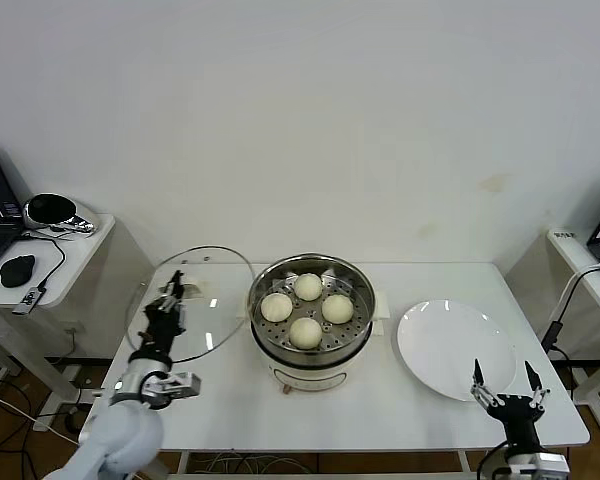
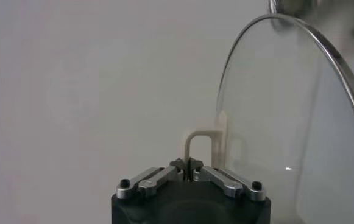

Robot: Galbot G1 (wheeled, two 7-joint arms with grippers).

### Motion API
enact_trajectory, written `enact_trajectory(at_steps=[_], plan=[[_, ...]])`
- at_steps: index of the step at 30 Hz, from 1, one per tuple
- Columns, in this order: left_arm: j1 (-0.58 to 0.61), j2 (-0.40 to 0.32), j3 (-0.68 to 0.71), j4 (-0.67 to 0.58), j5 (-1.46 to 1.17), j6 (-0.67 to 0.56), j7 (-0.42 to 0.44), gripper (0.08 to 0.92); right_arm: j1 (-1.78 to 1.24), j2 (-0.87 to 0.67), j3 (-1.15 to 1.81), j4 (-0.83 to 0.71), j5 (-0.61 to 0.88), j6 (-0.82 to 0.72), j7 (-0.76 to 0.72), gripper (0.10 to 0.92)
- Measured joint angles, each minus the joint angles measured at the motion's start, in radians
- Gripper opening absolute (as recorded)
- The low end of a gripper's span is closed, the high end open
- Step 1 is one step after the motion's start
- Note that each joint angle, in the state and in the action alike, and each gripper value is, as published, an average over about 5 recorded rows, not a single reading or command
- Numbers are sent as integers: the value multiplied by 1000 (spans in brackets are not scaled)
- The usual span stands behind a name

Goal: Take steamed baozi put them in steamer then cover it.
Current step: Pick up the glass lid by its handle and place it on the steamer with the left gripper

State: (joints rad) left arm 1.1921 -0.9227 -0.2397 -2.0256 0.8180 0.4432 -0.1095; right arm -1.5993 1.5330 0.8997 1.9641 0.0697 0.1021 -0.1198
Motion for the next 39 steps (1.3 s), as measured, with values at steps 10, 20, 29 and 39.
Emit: enact_trajectory(at_steps=[10,20,29,39], plan=[[-160,-94,239,-4,40,164,73,123,14,11,-21,15,-77,-20,31,823],[-278,-249,385,57,278,263,240,123,25,19,-35,1,-118,-20,43,823],[-349,-363,460,139,426,293,331,123,21,23,-42,-10,-135,-11,47,823],[-376,-436,500,232,521,293,369,123,19,19,-45,-19,-138,-5,48,823]])
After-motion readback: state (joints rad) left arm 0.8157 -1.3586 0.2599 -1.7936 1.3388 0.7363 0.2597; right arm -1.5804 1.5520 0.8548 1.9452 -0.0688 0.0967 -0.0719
